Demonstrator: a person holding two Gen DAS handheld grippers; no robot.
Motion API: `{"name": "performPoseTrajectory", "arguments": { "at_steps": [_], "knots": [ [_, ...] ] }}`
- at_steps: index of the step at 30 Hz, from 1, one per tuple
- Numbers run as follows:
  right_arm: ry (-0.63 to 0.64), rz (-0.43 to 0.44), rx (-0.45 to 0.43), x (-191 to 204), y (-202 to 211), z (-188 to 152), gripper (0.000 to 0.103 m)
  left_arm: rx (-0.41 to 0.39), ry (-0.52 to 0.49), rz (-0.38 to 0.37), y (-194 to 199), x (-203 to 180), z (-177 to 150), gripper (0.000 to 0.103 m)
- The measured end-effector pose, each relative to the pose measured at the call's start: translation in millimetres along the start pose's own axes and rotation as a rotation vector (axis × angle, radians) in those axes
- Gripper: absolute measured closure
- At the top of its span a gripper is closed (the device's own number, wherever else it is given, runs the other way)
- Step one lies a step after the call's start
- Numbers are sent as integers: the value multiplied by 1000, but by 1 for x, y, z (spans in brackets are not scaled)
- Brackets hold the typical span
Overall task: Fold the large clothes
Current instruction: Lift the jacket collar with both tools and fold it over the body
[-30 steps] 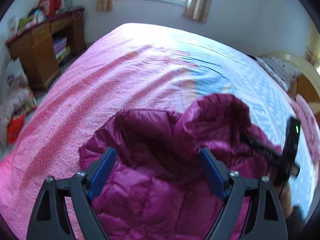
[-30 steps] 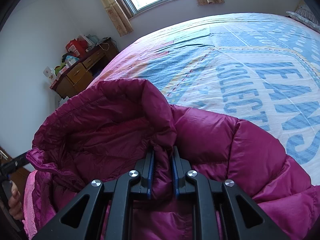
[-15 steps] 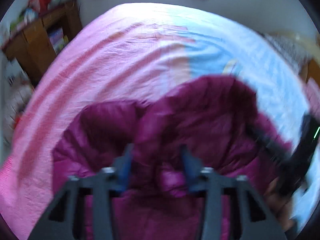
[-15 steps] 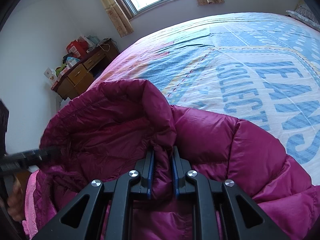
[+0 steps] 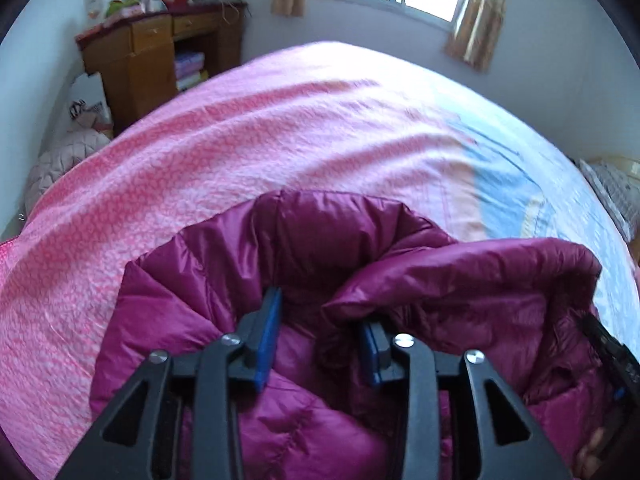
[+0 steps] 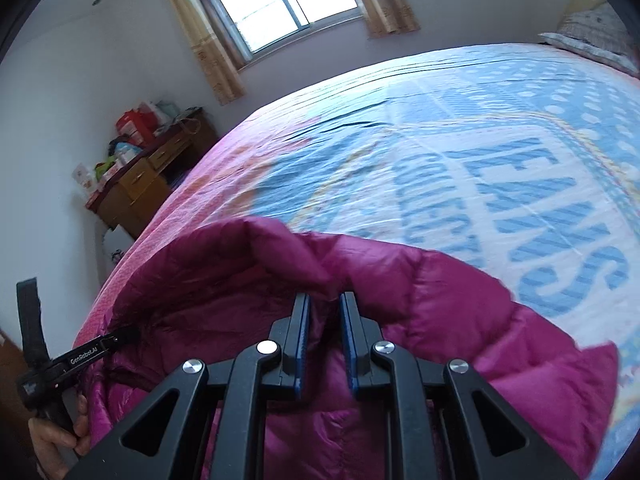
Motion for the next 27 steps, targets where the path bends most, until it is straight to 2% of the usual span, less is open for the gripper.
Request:
{"name": "performPoseTrajectory", "arguments": {
  "at_steps": [2, 4, 7, 8, 11, 13, 14, 15, 17, 18, 19, 21, 24, 27],
  "knots": [
    [-70, -39, 9, -15, 9, -4, 88, -12, 12, 1, 3, 1, -2, 60],
    [-132, -26, 67, -25, 9, -12, 89, -5, 14, -7, 2, 2, -2, 58],
    [-40, -58, 114, -14, 12, -9, 90, -8, 18, -15, 4, 2, -3, 58],
    [-5, -66, 95, -5, 16, -3, 87, -10, 16, -16, 3, 1, -2, 57],
    [-42, 7, 5, 9, 30, 23, 86, -14, 27, -27, 0, 2, -1, 57],
    [-58, 57, 0, 22, 25, 41, 62, -17, 37, -38, 0, 3, -1, 57],
    [-38, 70, 15, 32, 15, 51, 29, -20, 44, -45, 0, 4, -1, 57],
    [-9, 53, 29, 40, 6, 56, 18, -20, 48, -49, 0, 5, -1, 57],
    [61, 33, 76, 56, -13, 59, 18, -24, 54, -56, 1, 6, -1, 57],
    [91, 31, 104, 57, -20, 59, 19, -26, 56, -59, 1, 6, -1, 57],
    [132, 19, 125, 63, -27, 54, 24, -26, 59, -62, 1, 6, 0, 56],
    [254, -48, 150, 79, -33, 41, 94, -29, 78, -83, 1, 8, 1, 55],
    [366, -64, 133, 90, -17, 20, 94, -35, 125, -125, 1, 15, 2, 53],
    [400, -99, 168, 62, -14, 0, 94, -35, 155, -148, 2, 21, 2, 53]
  ]
}}
Point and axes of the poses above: each gripper's, at about its wrist camera, not at the fingertips, and y roughly against the way its jaws point, x to its left, z to its top, the point moved 1 cm from there along -y, roughly the way its jaws point, and after that the axes turned 7 degrees about -x, right-handed, at the moved point
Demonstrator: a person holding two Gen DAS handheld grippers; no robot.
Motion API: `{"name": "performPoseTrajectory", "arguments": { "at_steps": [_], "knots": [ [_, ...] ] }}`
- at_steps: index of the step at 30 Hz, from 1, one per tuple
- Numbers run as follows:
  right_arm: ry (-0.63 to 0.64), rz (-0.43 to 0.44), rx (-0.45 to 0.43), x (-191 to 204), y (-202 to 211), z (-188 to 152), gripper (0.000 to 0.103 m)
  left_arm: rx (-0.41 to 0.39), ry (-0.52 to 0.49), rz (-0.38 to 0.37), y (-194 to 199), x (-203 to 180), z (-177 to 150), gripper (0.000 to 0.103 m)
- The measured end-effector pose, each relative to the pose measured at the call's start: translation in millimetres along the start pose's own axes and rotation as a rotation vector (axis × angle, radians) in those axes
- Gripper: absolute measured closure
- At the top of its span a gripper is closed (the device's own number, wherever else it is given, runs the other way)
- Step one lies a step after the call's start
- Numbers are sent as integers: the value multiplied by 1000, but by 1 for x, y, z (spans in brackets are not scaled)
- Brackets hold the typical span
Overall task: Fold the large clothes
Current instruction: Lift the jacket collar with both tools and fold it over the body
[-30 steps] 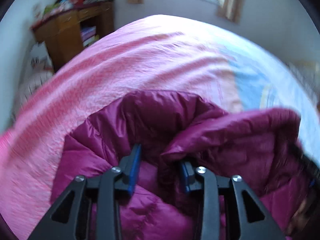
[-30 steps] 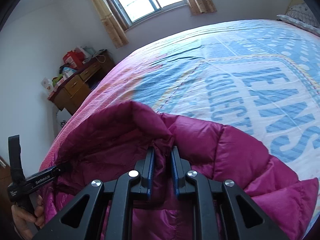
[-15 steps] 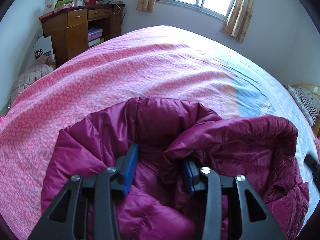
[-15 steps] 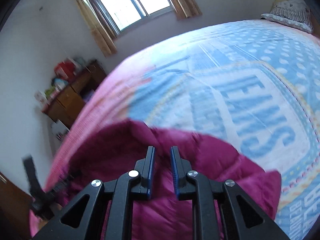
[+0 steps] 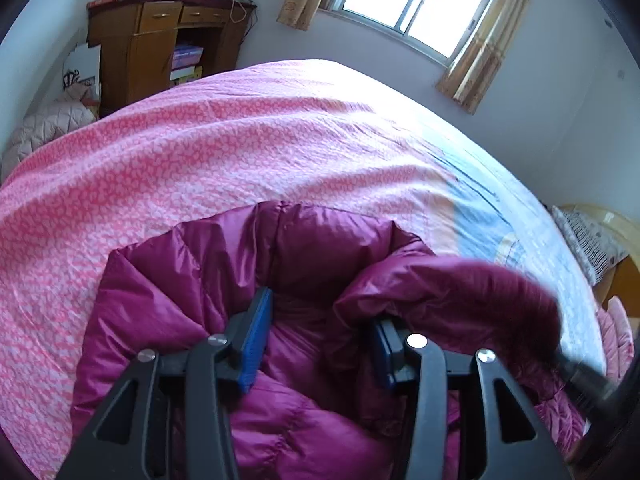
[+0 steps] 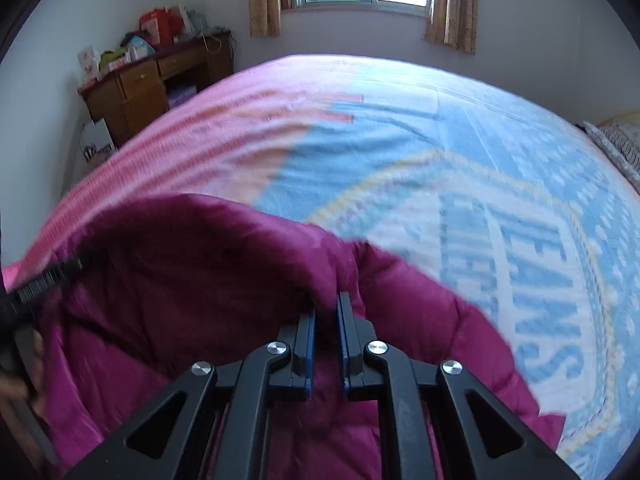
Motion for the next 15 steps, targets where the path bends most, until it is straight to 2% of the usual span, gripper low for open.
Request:
{"name": "performPoseTrajectory", "arguments": {
  "at_steps": [4, 5, 8, 10, 13, 15],
  "knots": [
    [-75, 3, -9, -28, 5, -23, 92, -14, 66, -41, 3, 9, 0, 53],
    [-106, 5, -12, -36, 6, -27, 88, -17, 87, -54, 4, 12, 0, 53],
    [-187, 53, -2, -50, 3, -29, 87, -7, 51, -25, 1, 5, -1, 53],
    [-161, 61, 14, -48, 4, -28, 84, -6, 24, -5, 0, 0, -1, 53],
    [-57, 3, 49, -37, 18, -29, 83, -4, 25, -8, -1, 0, -1, 53],
    [-50, -40, -26, -35, 41, -26, 83, -5, 20, -5, -1, -1, -1, 53]
  ]
}}
Point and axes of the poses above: each gripper's, at about its wrist camera, not at the fingertips, and y roughly against the way its jaws point, x to its left, z to its top, the point moved 1 cm from there along -y, roughly the way its jaws point, and after that the axes turned 7 degrees about -x, right-handed, at the moved point
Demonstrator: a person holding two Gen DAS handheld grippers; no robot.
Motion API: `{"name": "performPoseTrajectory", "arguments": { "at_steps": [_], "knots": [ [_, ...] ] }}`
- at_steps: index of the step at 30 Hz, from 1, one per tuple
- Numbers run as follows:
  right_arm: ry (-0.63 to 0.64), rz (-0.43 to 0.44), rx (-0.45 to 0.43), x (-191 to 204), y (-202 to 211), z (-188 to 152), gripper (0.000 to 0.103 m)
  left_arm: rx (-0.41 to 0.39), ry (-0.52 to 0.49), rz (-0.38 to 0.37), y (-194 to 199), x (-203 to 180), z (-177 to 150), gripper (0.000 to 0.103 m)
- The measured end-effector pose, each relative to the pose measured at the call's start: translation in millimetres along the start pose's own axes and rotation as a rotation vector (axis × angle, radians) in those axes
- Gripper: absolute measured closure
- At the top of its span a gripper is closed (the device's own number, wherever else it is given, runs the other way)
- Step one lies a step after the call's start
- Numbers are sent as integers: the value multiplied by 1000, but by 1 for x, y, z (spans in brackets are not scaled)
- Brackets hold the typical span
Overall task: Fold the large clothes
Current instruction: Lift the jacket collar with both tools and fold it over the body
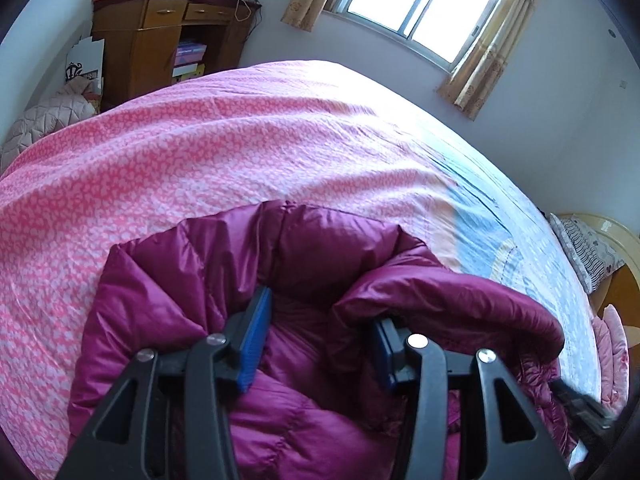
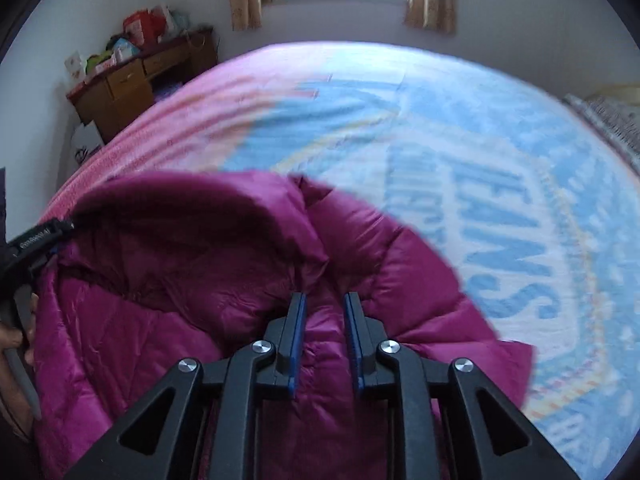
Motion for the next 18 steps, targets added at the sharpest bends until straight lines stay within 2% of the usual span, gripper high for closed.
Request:
{"name": "performPoseTrajectory", "arguments": {
  "at_steps": [2, 5, 7, 9, 12, 13, 14, 15, 16, 18],
  "knots": [
    [-62, 27, -104, -1, 23, 15, 83, 0, -4, 2, 1, 0, 0, 53],
    [-103, 78, -183, 11, 26, 54, 82, -1, -3, 2, 0, 0, 0, 52],
    [-122, 104, -171, 21, 8, 74, 75, -1, -2, 1, 0, 0, 0, 52],
    [-143, 119, -112, 28, -22, 85, 74, -1, 1, -2, 0, 0, 0, 52],
    [-224, 205, 54, 30, -63, 64, 74, -1, 6, -7, -1, 0, 0, 52],
    [-225, 210, 118, 33, -73, 49, 74, -1, 4, -7, 0, 1, 0, 52],
    [-177, 218, 135, 39, -80, 30, 73, -2, 3, -8, 0, 0, 1, 52],
    [-115, 209, 54, 45, -73, 24, 74, -2, 3, -12, 0, 1, 1, 52],
    [-71, 191, 17, 51, -69, 18, 73, -5, 4, -16, 1, 1, 1, 52],
    [-55, 173, 9, 54, -71, 19, 73, -9, 27, -36, 3, 4, 2, 50]
  ]
}}
Point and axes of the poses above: each gripper's, at about its wrist camera, not at the fingertips, and y roughly against the way its jaws point, x to its left, z to its top, the point moved 1 cm from there along -y, roughly the way its jaws point, and after that the axes turned 7 degrees about -x, right-handed, at the moved point
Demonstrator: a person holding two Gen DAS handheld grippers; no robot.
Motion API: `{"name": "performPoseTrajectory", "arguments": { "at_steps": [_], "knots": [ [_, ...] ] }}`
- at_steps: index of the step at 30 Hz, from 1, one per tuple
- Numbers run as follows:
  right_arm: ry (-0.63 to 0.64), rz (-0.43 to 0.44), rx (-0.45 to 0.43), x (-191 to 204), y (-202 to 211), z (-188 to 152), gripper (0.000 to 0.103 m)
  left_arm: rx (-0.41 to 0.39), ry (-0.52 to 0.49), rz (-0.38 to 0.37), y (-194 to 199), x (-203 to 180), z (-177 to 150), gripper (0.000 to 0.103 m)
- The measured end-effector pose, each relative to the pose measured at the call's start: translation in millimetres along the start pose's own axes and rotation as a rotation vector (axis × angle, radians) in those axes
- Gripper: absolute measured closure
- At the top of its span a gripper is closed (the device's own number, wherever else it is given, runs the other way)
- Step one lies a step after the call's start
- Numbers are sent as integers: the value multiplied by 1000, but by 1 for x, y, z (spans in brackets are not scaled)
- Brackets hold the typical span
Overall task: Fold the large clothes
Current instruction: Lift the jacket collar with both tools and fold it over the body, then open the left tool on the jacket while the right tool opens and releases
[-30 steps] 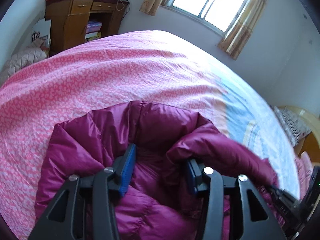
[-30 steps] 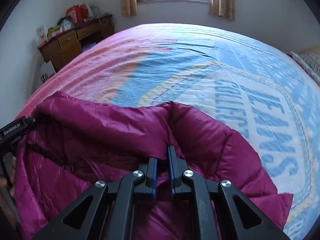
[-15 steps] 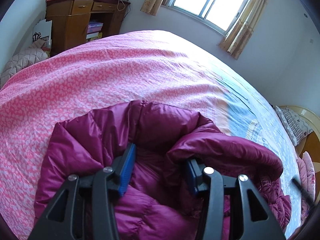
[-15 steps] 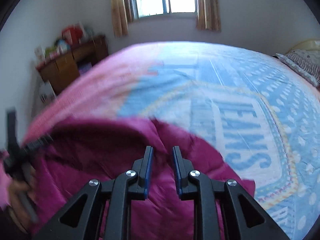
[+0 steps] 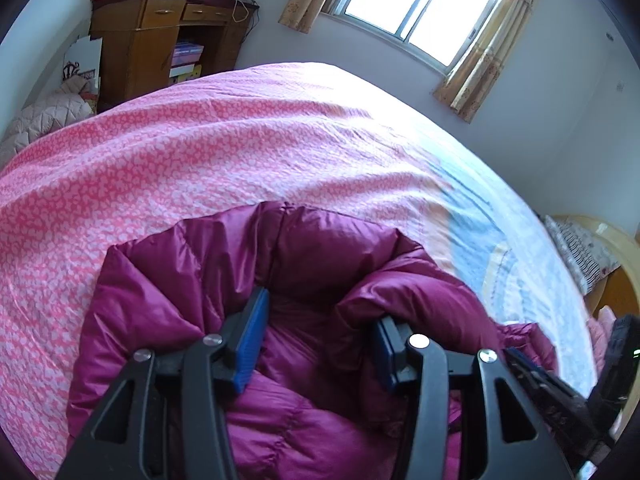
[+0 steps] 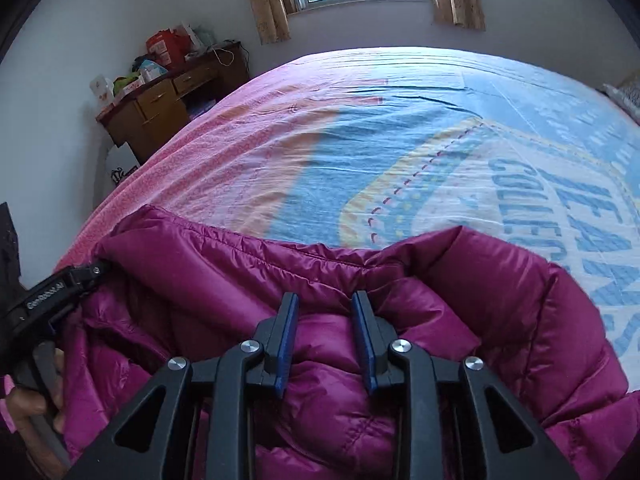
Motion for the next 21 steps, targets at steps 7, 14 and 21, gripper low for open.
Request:
{"name": "performPoseTrajectory", "arguments": {
  "at_steps": [7, 14, 21],
  "knots": [
    [7, -5, -18, 2, 1, -3, 73, 7, -110, 111, 40, -16, -4, 29],
    [10, -8, -25, 2, 5, -5, 73, -38, -260, 209, 87, -44, 8, 20],
    [2, 1, -28, 0, 6, -4, 73, -73, -307, 150, 62, -89, 38, 19]
  ]
}}
Point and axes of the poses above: each gripper's, at about its wrist camera, not at the fingertips, and y roughly against the way its jaws point, x to its left, z to its top, the point moved 1 cm from there along -y, roughly the way its jaws point, and after that the axes turned 7 degrees about -x, right-handed, at the moved point
